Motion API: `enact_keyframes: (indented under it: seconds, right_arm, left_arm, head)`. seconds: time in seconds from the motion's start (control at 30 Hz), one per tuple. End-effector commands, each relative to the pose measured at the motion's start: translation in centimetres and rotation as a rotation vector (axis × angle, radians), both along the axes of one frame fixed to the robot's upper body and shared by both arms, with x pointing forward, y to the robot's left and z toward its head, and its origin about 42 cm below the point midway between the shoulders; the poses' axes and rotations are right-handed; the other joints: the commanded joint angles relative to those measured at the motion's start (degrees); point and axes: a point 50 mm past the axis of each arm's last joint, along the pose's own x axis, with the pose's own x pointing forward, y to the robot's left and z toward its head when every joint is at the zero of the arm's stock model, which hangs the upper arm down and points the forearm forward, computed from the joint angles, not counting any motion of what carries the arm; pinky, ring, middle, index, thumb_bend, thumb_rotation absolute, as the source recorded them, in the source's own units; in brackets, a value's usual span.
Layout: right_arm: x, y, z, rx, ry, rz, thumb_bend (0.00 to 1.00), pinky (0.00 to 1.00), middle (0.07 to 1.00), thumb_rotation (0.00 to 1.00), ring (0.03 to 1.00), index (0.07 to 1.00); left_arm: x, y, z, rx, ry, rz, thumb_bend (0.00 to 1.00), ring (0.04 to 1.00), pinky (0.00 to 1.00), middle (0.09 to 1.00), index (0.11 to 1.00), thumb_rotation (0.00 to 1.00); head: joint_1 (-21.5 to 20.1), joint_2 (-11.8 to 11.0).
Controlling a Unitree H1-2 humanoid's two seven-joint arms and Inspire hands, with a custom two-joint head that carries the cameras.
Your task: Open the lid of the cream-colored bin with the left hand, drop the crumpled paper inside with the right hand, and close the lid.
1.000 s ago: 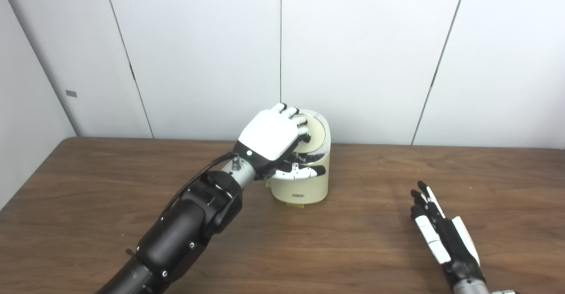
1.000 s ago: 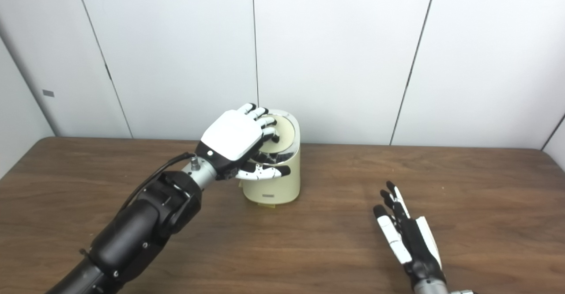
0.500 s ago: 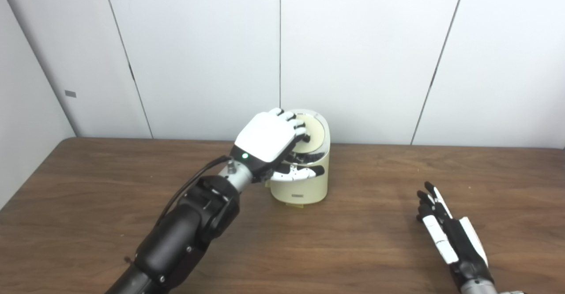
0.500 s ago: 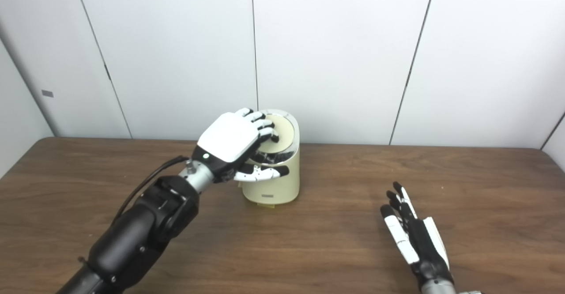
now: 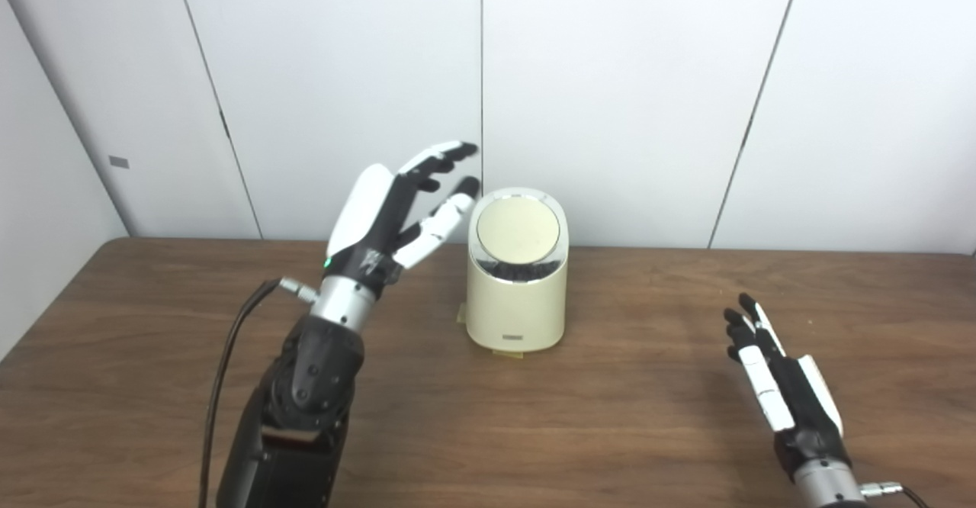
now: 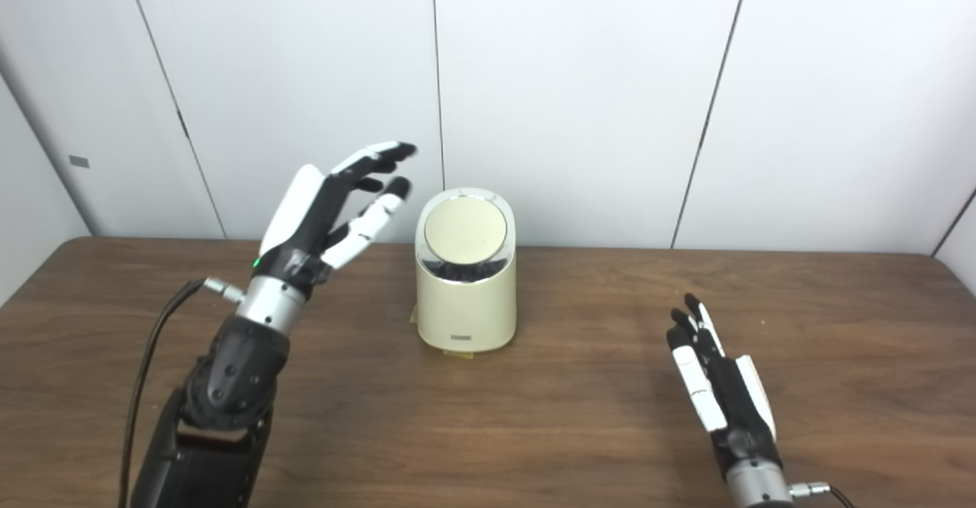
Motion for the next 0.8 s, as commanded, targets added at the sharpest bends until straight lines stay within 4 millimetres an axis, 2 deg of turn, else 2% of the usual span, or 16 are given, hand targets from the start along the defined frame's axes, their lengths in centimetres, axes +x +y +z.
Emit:
enact_keyframes:
  seconds: [0.0, 0.2, 0.3, 0.37, 0.43, 0.53, 0.63, 0.77]
  right_arm:
    - [1.3, 0.4, 2.6, 0.044, -0.103, 0.025, 0.56, 0.92, 0.946, 1.0, 0.95, 1.0]
    - [2.2, 1.9, 3.4, 0.139, -0.117, 0.049, 0.57, 0.92, 0.941, 0.96, 0.947, 0.992]
    - [2.6, 3.1, 3.8, 0.215, -0.103, 0.056, 0.59, 0.92, 0.931, 0.93, 0.939, 0.973]
    - [2.6, 3.9, 4.1, 0.258, -0.093, 0.067, 0.59, 0.93, 0.932, 0.95, 0.946, 0.967]
    - [2.6, 4.6, 4.2, 0.29, -0.089, 0.086, 0.57, 0.97, 0.95, 0.99, 0.968, 0.975]
    - [2.4, 5.0, 3.6, 0.303, -0.077, 0.1, 0.58, 1.0, 0.988, 1.0, 0.997, 0.991]
    - [2.4, 5.4, 2.9, 0.312, -0.06, 0.083, 0.54, 1.0, 0.991, 1.0, 1.0, 0.993]
    - [2.6, 5.6, 2.0, 0.32, -0.062, 0.071, 0.52, 1.0, 0.989, 1.0, 1.0, 0.995]
  left_arm:
    - [-0.8, 0.3, 0.9, -0.102, -0.034, 0.02, 0.45, 0.843, 0.79, 0.851, 0.883, 0.9]
    - [-3.9, 1.5, -2.1, -0.256, 0.07, 0.035, 0.46, 0.88, 0.85, 0.889, 0.932, 0.95]
    - [-5.5, 2.1, -4.6, -0.335, 0.144, 0.087, 0.47, 0.89, 0.87, 0.904, 0.935, 0.96]
    - [-6.9, 2.3, -6.4, -0.425, 0.212, 0.107, 0.47, 0.926, 0.92, 0.934, 0.944, 0.95]
    - [-8.4, 2.5, -8.6, -0.512, 0.296, 0.112, 0.47, 0.967, 0.96, 0.975, 0.972, 0.98]
    - [-10.2, 2.7, -11.5, -0.565, 0.379, 0.123, 0.42, 0.998, 1.0, 0.998, 0.998, 1.0]
    - [-10.9, 3.2, -13.5, -0.561, 0.435, 0.14, 0.38, 1.0, 1.0, 1.0, 1.0, 1.0]
    - [-10.7, 4.0, -14.7, -0.575, 0.455, 0.146, 0.34, 1.0, 1.0, 1.0, 1.0, 1.0]
  head:
    - [0.0, 0.0]
    - [0.2, 0.1]
    - [0.3, 0.2]
    - [0.5, 0.3]
    - [0.6, 0.3]
    - [0.6, 0.2]
    - [0.4, -0.1]
    - [0.3, -0.6]
